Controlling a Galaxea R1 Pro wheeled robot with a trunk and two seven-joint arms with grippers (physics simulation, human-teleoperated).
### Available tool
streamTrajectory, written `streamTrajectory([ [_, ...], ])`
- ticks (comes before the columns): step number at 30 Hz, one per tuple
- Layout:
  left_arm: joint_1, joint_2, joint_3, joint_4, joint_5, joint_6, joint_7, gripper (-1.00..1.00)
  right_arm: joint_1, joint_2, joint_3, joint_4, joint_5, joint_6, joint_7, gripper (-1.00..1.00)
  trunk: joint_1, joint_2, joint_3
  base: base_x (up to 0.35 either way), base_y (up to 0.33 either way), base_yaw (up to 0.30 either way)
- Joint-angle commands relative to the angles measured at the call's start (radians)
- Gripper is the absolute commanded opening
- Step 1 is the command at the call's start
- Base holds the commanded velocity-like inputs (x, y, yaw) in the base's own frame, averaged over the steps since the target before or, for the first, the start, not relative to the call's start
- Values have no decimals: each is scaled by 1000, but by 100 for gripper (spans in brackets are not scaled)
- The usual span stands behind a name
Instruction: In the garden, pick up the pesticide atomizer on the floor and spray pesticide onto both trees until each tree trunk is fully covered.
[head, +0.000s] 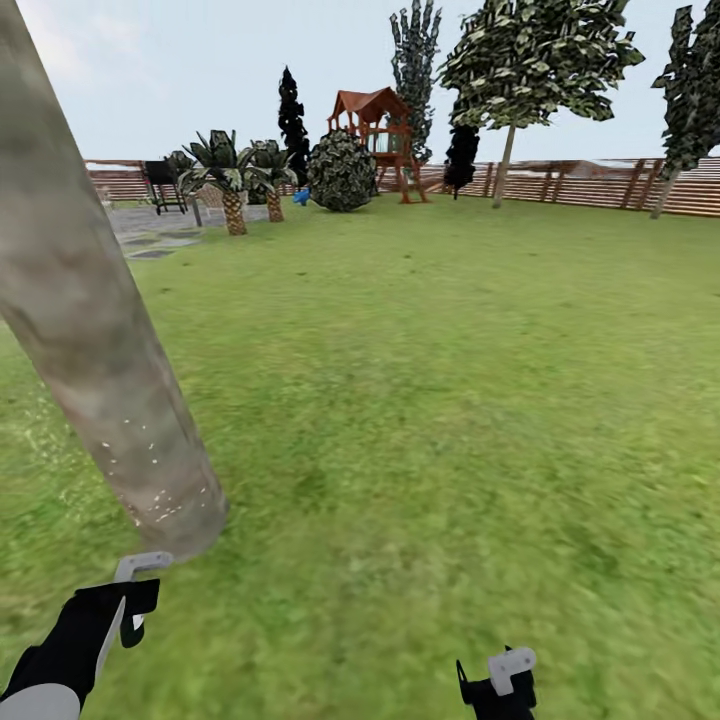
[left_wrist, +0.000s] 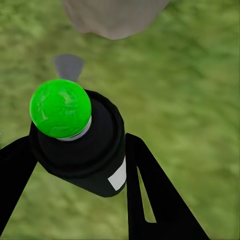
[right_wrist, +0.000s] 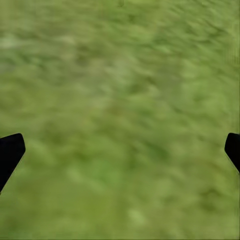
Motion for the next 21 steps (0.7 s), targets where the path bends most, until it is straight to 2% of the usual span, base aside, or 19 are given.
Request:
streamTrajectory([
  [1,0,0,0,0,0,0,0,-100,0,0,0,0,0,0,0,100,0,0,0,281,-155,278],
  [16,0,-2,0,0,0,0,0,-100,0,0,0,0,0,0,0,100,0,0,0,280,-167,276],
  [21,0,-2,0,0,0,0,0,-100,0,0,0,0,0,0,0,100,0,0,0,278,-169,55],
])
